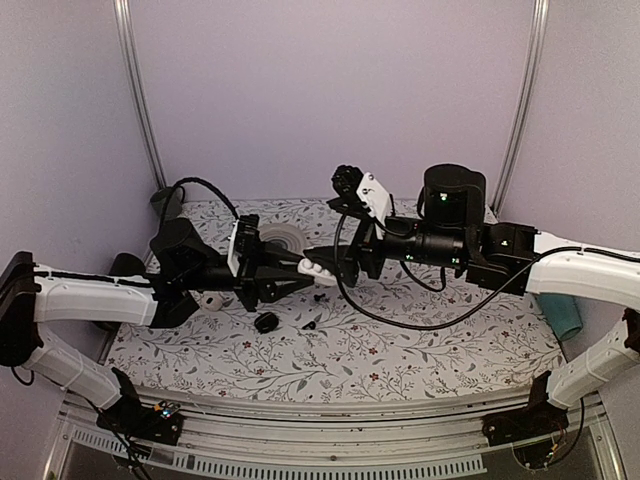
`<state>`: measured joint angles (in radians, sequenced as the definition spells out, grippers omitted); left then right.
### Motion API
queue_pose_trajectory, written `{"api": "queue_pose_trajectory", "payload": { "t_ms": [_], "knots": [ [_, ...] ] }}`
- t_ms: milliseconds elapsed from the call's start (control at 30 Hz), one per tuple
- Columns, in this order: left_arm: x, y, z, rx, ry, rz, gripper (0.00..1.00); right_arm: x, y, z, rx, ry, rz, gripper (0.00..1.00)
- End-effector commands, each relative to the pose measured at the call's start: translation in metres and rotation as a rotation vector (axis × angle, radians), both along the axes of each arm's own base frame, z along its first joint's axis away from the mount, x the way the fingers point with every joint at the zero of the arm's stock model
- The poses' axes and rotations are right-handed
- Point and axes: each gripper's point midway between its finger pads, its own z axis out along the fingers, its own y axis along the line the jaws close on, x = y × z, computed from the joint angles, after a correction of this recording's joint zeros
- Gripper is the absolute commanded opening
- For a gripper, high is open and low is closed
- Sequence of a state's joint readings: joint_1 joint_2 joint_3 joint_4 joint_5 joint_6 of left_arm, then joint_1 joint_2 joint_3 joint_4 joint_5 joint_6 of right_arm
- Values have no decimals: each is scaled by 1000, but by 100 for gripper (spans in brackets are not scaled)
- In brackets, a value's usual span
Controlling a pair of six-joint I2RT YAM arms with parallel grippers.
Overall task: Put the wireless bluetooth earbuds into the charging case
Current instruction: Pick up the left earbud from the left side groove of the charging case.
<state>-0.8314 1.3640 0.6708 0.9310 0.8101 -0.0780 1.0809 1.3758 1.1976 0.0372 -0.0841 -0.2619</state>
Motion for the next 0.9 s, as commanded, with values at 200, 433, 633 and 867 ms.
{"api": "queue_pose_trajectory", "payload": {
  "t_ms": [200,433,633,867],
  "knots": [
    [18,0,2,-29,154,10,0,12,-9,12,69,114,30,97],
    [25,-2,-1,-22,223,8,0,10,-12,15,87,138,42,97],
    [25,1,5,-42,235,-8,0,14,-19,3,58,199,56,96],
    [21,0,9,-34,219,-37,0,17,-18,-19,18,246,54,95]
  ]
}}
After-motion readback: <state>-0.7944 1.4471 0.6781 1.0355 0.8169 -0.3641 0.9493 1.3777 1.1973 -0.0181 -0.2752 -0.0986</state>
